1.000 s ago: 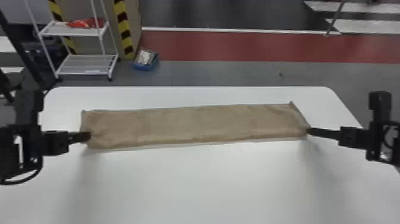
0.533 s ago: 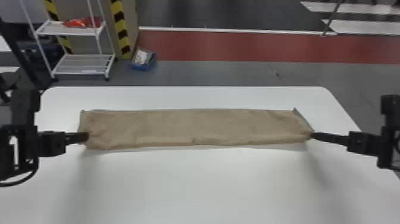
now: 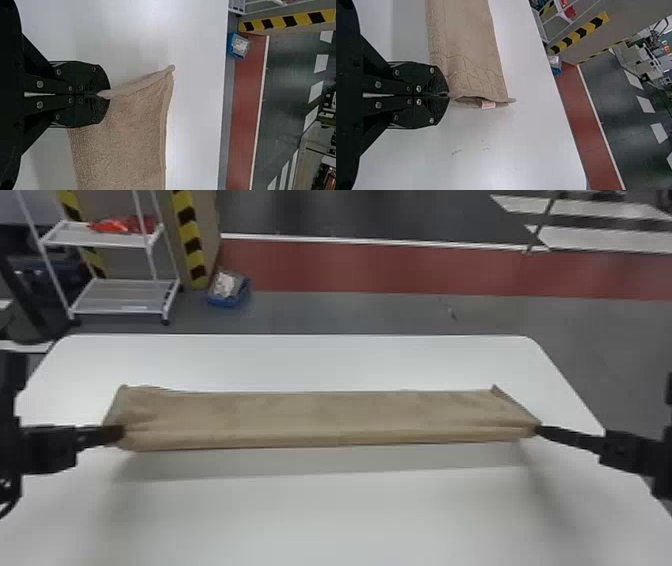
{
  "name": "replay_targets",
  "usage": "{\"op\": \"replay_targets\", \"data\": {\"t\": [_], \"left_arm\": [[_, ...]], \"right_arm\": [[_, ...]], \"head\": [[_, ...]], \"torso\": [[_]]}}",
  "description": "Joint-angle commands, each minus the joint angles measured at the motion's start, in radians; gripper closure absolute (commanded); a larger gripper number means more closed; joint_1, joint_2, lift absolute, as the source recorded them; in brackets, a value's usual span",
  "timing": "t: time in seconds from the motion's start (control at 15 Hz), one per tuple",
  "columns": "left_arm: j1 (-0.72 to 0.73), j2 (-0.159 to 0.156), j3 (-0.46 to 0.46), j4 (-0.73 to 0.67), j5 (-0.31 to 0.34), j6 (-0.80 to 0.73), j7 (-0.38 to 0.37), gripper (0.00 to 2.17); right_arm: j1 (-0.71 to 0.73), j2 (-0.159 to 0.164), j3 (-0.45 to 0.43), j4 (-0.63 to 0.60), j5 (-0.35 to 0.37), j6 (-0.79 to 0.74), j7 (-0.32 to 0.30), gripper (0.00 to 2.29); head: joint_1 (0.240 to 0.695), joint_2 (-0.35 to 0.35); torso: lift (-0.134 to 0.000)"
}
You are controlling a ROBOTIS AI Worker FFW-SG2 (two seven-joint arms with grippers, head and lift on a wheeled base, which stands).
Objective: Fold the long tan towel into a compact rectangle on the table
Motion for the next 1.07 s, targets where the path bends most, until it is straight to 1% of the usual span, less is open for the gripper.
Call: {"op": "replay_targets", "data": {"t": [0.0, 0.07, 0.13, 0.2, 0.27, 0.33, 0.4, 0.47, 0.53, 0.6, 0.67, 0.8, 0.87, 1.0], "left_arm": [[0.003, 0.000, -0.003, -0.005, -0.002, 0.018, 0.000, 1.28], [0.007, -0.002, -0.006, -0.005, -0.002, 0.018, 0.000, 1.28], [0.013, -0.006, -0.011, -0.005, -0.004, 0.018, 0.000, 1.24], [0.020, -0.011, -0.012, -0.005, -0.004, 0.009, 0.000, 1.03], [0.027, -0.014, -0.012, -0.005, -0.004, -0.003, 0.000, 0.89], [0.029, -0.017, -0.011, -0.005, -0.005, -0.019, 0.000, 0.49], [0.030, -0.017, -0.011, 0.001, -0.008, -0.040, 0.002, 0.27], [0.030, -0.017, -0.011, 0.012, -0.011, -0.071, 0.006, 0.12], [0.029, -0.017, -0.006, 0.021, -0.013, -0.086, 0.008, 0.12], [0.029, -0.017, -0.005, 0.025, -0.013, -0.108, 0.011, 0.11], [0.029, -0.017, -0.005, 0.031, -0.016, -0.132, 0.020, 0.11], [0.023, -0.017, -0.002, 0.045, -0.019, -0.141, 0.023, 0.12], [0.015, -0.017, -0.005, 0.056, -0.024, -0.141, 0.023, 0.12], [-0.002, -0.017, -0.025, 0.087, -0.036, -0.163, 0.025, 0.15]], "right_arm": [[-0.001, -0.008, -0.003, 0.026, 0.016, -0.017, 0.000, 1.77], [-0.001, -0.008, 0.006, 0.032, 0.021, -0.024, 0.001, 1.73], [-0.001, -0.005, 0.013, 0.034, 0.022, -0.036, 0.001, 1.54], [-0.001, 0.001, 0.020, 0.034, 0.024, -0.042, 0.000, 1.52], [-0.001, 0.003, 0.024, 0.034, 0.024, -0.039, 0.000, 1.50], [-0.001, 0.006, 0.026, 0.034, 0.022, -0.039, 0.000, 1.35], [-0.001, 0.006, 0.026, 0.034, 0.021, -0.039, 0.000, 1.20], [0.011, 0.006, 0.026, 0.032, 0.010, -0.039, 0.001, 0.81], [0.019, 0.008, 0.016, 0.028, 0.004, -0.048, 0.001, 0.40], [0.025, 0.009, 0.007, 0.024, -0.004, -0.048, 0.001, 0.15], [0.031, 0.014, -0.013, 0.017, -0.010, -0.048, 0.000, 0.05], [0.050, 0.028, -0.048, -0.045, -0.011, -0.051, -0.018, 0.06], [0.053, 0.034, -0.051, -0.068, -0.013, -0.057, -0.022, 0.06], [0.053, 0.060, -0.045, -0.104, -0.031, -0.091, -0.023, 0.06]], "head": [[0.695, -0.100], [0.695, -0.111], [0.695, -0.116], [0.695, -0.119], [0.695, -0.120], [0.695, -0.120], [0.695, -0.118], [0.695, -0.117], [0.695, -0.114], [0.695, -0.109], [0.695, -0.106], [0.695, -0.102], [0.695, -0.103], [0.695, -0.103]], "torso": [[-0.128], [-0.128], [-0.128], [-0.128], [-0.128], [-0.128], [-0.128], [-0.128], [-0.128], [-0.128], [-0.128], [-0.128], [-0.128], [-0.128]]}}
